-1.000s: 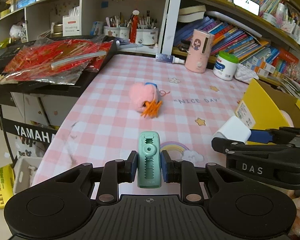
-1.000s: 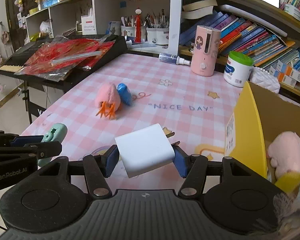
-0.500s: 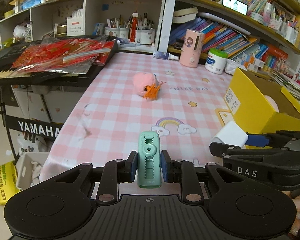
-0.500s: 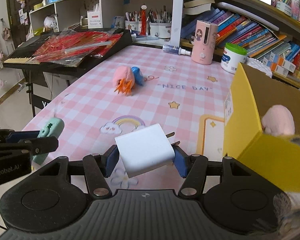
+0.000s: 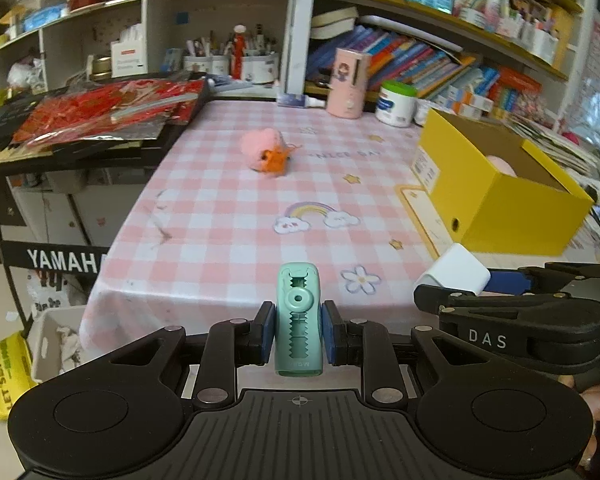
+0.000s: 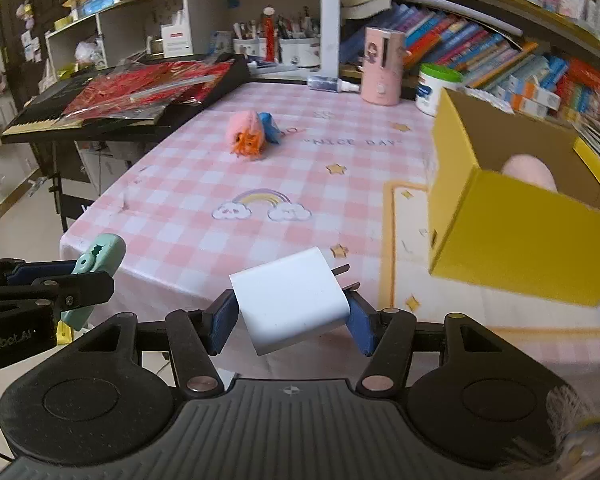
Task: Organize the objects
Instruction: 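Carry the charger with the right tool while the left tool carries the stapler over the yellow box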
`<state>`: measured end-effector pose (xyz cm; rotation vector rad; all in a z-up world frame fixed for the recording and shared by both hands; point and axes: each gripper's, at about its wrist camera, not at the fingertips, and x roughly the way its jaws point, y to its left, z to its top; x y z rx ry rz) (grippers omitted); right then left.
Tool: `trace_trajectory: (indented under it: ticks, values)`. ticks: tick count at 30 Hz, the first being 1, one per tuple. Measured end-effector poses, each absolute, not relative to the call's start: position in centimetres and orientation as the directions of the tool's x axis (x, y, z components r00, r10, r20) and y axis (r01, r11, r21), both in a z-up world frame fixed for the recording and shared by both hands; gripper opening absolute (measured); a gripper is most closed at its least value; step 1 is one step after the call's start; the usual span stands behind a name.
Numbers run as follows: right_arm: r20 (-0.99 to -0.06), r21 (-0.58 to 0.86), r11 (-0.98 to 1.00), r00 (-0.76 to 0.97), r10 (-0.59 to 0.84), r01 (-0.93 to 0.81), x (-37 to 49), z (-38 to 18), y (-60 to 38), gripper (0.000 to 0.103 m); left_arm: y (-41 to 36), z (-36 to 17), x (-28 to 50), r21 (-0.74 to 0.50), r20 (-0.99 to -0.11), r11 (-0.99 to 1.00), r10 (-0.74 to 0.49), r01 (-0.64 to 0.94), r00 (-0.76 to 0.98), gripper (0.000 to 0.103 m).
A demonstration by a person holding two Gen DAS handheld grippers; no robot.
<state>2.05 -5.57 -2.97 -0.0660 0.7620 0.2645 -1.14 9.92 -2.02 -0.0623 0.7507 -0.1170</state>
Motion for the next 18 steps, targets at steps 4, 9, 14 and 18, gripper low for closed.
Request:
trace_trajectory:
  ticks: [4, 9, 14, 18]
  values:
    - [-0.695, 0.046, 0.973, 0.692, 0.193, -0.225, 0.8, -3.3, -6.3, 0.056, 9.4, -2.3, -1.9, -0.096, -0.681, 0.988, -0.153, 0.12, 0.716, 0.023]
    - [-0.698, 0.045, 0.983, 0.698, 0.158, -0.177, -0.6, -3.4, -7.6, 0.056, 8.3, -2.2, -2.1, -0.104, -0.676, 0.98, -0.194, 0.169, 0.711, 0.023]
    - [-0.703, 0.038, 0.994, 0.704, 0.101, -0.105, -1.7, -3.4, -9.6, 0.056, 6.4, -2.3, -1.9, -0.113, -0.672, 0.963, -0.255, 0.244, 0.695, 0.023]
    - [-0.705, 0.029, 0.999, 0.707, 0.044, -0.034, -2.6, -3.3, -11.4, 0.056, 4.4, -2.3, -1.7, -0.119, -0.668, 0.943, -0.307, 0.31, 0.678, 0.023]
